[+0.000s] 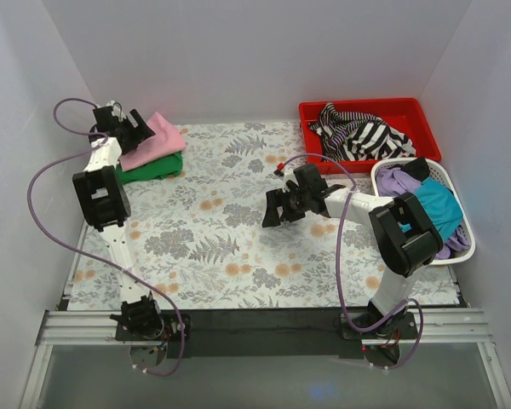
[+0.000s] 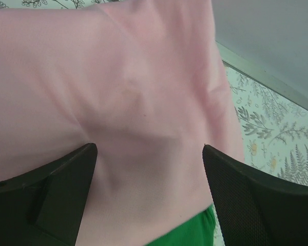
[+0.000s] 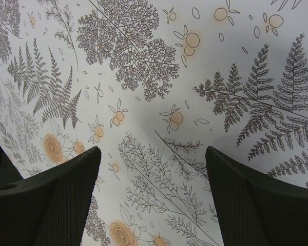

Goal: Fold and stack the t-shirts
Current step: Neatly place the folded tshirt to the corner, then reset both grippers

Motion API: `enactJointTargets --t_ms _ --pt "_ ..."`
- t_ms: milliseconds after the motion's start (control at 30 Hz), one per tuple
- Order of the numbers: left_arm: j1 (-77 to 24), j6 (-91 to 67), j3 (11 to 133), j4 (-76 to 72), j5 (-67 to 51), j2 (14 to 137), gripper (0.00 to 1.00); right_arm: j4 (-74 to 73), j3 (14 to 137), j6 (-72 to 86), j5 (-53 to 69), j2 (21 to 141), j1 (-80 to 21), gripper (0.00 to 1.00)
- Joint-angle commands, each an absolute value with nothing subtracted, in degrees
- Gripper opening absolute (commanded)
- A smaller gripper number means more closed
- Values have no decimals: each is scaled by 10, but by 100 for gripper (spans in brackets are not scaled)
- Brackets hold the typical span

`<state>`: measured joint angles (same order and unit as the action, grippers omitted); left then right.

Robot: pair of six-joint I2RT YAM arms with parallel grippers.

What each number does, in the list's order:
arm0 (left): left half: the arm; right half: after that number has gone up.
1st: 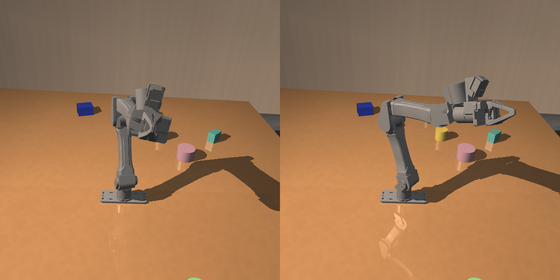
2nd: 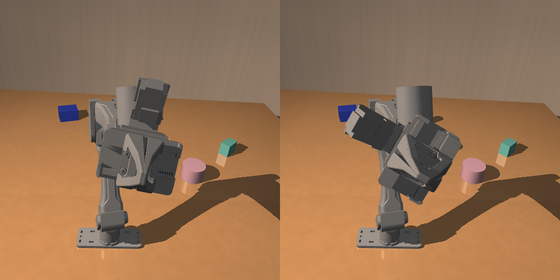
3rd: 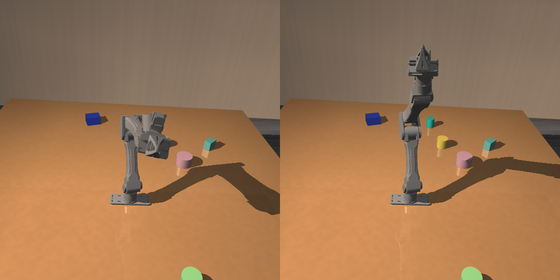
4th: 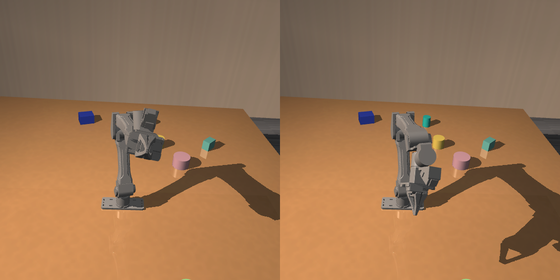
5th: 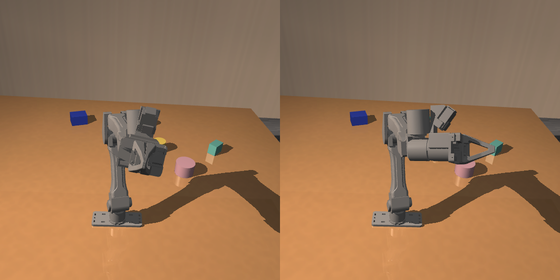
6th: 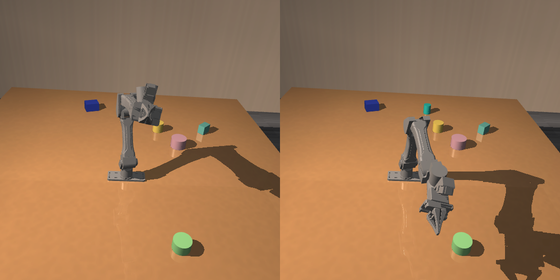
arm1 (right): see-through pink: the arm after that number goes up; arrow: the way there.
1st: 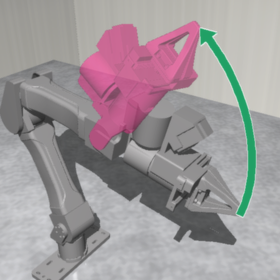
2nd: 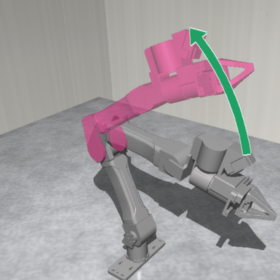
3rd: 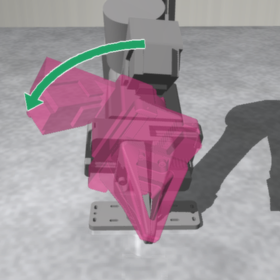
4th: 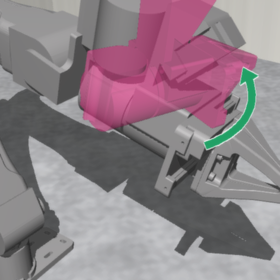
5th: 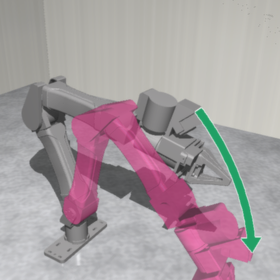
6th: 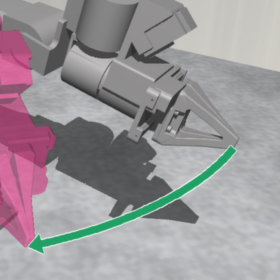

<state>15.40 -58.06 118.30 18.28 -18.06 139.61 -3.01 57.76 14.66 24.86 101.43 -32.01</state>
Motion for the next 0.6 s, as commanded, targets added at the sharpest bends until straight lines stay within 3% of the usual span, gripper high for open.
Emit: enactJointTargets --t_ms 0,267,367,567 --pt "153 -570 1161 181 -194 1278 83 -23 587 144 258 1006 -323 88" --pt "141 -578 1060 199 -186 1155 80 -18 577 144 258 991 -327 88" --pt "127 -600 951 198 -205 1097 63 -14 577 146 258 986 -328 88" --pt "110 -678 740 134 -150 1021 60 -13 579 143 267 984 -329 88"
